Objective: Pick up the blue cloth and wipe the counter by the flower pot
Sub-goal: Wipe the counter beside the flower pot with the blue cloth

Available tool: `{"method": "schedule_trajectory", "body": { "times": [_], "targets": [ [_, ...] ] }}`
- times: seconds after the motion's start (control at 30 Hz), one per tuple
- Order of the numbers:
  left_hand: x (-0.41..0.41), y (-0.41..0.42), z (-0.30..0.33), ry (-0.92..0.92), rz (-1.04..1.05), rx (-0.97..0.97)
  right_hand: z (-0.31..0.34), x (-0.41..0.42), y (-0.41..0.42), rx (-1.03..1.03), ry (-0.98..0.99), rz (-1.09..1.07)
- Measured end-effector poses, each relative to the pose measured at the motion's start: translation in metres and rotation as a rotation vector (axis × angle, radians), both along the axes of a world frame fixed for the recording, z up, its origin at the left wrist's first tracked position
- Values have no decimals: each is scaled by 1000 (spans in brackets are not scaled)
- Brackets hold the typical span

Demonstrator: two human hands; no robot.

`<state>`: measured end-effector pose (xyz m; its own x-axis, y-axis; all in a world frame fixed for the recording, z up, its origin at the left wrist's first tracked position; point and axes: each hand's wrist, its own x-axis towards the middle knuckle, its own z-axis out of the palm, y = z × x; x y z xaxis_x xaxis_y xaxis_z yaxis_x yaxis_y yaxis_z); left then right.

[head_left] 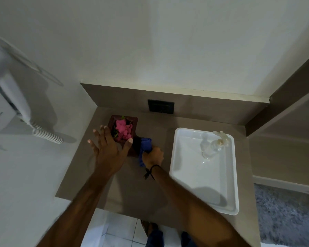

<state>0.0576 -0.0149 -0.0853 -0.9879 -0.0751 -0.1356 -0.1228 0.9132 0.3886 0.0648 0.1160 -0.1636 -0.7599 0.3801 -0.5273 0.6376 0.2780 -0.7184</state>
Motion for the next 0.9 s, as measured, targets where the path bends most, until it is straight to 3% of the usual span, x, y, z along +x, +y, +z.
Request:
{"method": "schedule_trajectory", "body": {
  "times": [0.13, 0.33, 0.67, 0.9],
  "targets": [
    [-1, 2, 2, 1, 15, 12, 24, -4, 0, -126, 167, 11],
    [-1, 2, -2, 25, 27, 50, 40, 7, -3, -223, 390, -175],
    [-2, -1, -7, 31, 16, 60, 3, -8, 1, 101, 69, 25],
    [-4, -1, -9, 27, 21, 42, 20, -8, 0, -73, 58, -13]
  ]
}}
